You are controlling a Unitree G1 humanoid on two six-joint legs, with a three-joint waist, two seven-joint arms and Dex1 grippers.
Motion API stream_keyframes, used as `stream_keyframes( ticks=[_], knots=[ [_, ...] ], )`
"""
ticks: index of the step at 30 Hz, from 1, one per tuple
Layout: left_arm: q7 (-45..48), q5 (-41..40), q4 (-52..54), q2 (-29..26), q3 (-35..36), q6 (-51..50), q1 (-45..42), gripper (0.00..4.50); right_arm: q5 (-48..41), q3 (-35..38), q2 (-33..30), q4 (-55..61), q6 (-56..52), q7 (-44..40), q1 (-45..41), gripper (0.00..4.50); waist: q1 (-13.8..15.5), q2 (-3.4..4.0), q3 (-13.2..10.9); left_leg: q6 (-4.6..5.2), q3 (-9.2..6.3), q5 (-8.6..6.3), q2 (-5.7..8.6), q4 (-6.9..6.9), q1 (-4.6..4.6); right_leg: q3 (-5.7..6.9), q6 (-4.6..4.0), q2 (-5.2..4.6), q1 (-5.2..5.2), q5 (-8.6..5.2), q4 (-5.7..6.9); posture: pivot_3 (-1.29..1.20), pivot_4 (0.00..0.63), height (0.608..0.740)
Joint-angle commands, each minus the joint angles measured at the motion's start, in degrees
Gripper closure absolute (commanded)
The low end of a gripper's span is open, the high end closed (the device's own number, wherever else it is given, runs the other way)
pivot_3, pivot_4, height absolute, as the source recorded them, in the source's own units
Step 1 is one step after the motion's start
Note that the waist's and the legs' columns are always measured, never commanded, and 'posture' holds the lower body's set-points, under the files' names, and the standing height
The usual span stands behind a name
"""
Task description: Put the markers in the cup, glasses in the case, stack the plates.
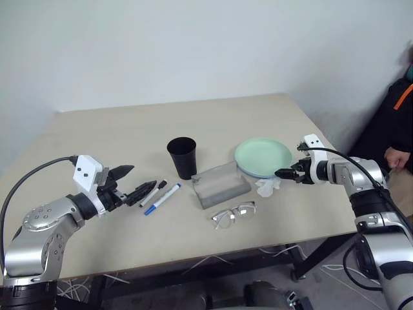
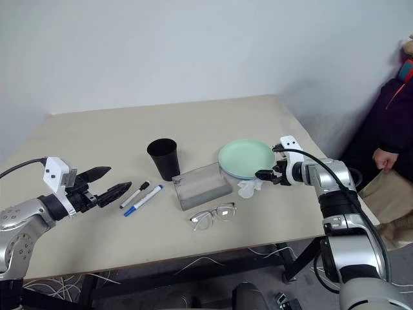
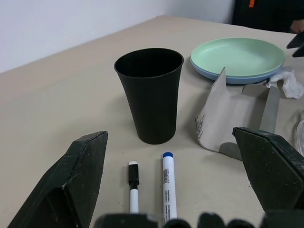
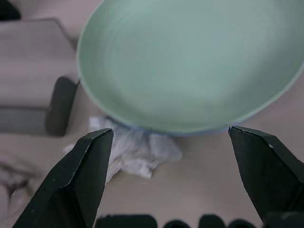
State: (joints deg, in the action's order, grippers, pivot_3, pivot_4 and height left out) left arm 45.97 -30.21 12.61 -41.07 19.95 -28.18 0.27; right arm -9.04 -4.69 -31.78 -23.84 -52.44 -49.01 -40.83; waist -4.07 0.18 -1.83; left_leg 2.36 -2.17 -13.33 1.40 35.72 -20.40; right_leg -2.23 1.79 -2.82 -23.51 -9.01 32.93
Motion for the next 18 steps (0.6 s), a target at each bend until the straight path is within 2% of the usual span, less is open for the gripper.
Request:
stream_keyframes(
  ticks=[1, 8, 18],
  knots=[
    [0.12, -0.16, 0.49, -0.41, 0.46, 0.97, -1.33, 0.0, -1.25, -0.18, -0.96, 5.01, -1.81, -0.54, 0.3, 0.29, 0.01, -0.01, 0.0, -0.01, 0.01, 0.0, 0.0, 0.01, 0.0, 0.0, 0.0, 0.0, 0.0, 0.0, 0.0, 0.0, 0.0, 0.727],
    [-0.02, -0.26, 0.59, -0.47, 0.52, 0.93, -1.31, 0.0, -1.03, -2.21, 0.5, 6.23, -1.74, 0.84, 1.81, 0.29, 0.01, -0.03, 0.01, -0.2, 0.03, -0.12, 0.01, 0.06, -0.02, 0.05, 0.0, 0.0, -0.01, 0.0, -0.01, 0.0, 0.0, 0.727],
    [-0.29, -0.33, 0.86, -0.4, 0.41, 0.75, -1.46, 0.0, 0.87, -5.18, 4.85, 1.49, 2.83, 3.58, 0.71, 0.29, 0.01, -0.03, 0.01, -0.19, 0.02, -0.11, 0.01, 0.07, -0.05, 0.05, 0.0, 0.0, -0.02, 0.0, -0.01, 0.0, 0.0, 0.727]
  ],
)
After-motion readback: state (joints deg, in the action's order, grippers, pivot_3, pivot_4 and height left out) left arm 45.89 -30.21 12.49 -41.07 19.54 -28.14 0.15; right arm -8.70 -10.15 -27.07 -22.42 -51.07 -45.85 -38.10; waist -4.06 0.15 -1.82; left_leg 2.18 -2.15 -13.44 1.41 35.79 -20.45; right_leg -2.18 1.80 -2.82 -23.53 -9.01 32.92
